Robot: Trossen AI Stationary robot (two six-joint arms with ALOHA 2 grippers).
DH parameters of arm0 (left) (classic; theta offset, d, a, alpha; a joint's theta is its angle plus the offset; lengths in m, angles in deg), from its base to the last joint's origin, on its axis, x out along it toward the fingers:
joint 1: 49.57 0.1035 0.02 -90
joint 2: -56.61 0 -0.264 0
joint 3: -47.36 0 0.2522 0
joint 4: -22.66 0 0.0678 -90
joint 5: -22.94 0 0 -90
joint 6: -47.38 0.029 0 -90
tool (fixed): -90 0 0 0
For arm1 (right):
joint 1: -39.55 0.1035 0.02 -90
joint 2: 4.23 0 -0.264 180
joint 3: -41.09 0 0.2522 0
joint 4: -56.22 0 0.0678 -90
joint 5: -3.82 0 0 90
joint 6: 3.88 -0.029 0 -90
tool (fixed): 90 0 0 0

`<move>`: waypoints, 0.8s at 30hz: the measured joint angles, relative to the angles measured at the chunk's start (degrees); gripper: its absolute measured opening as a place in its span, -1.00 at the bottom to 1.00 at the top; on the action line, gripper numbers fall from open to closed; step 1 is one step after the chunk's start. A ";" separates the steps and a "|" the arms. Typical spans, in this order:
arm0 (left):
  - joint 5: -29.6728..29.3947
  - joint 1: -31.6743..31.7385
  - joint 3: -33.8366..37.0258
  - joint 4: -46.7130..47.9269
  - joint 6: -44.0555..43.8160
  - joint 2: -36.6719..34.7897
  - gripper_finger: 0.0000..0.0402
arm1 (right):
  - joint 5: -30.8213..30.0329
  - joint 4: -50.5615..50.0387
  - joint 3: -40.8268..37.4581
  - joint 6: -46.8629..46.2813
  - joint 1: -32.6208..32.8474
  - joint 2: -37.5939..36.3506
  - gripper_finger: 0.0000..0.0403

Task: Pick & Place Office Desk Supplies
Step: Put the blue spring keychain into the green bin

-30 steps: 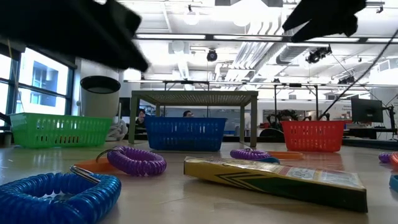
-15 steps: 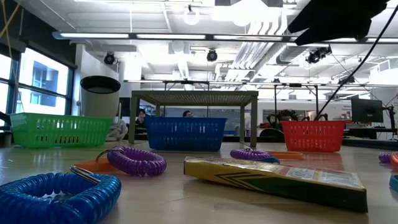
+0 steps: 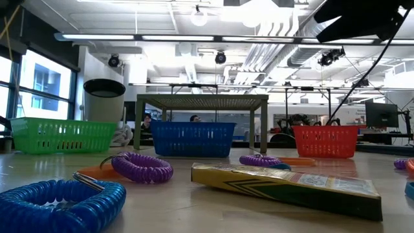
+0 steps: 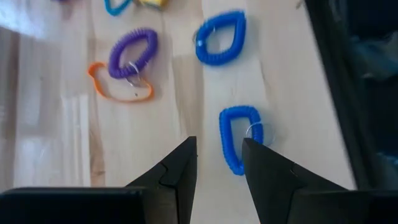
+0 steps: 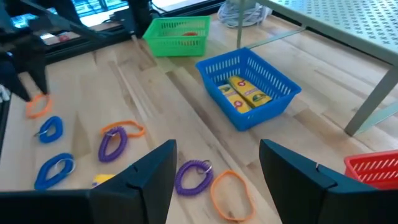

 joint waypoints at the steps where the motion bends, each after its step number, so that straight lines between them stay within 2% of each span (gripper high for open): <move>1: 0.00 -0.01 0.00 0.08 -0.02 0.92 -0.39 | 0.03 0.02 -0.02 0.00 0.16 -0.02 0.09; 6: 0.02 0.21 0.02 0.11 -0.10 4.65 -0.39 | 0.02 0.27 -0.01 0.02 0.24 0.00 0.09; 12: 0.15 0.74 0.21 -2.18 1.70 5.07 -0.39 | -0.02 0.72 0.00 0.04 0.24 -0.02 0.09; 19: 8.54 2.92 0.34 -5.90 0.48 8.34 -0.39 | 0.14 1.05 -0.01 0.05 0.24 0.00 0.09; 24: 9.16 3.49 0.55 -5.78 0.45 8.88 -0.39 | 0.38 1.05 0.00 0.07 0.24 0.17 0.09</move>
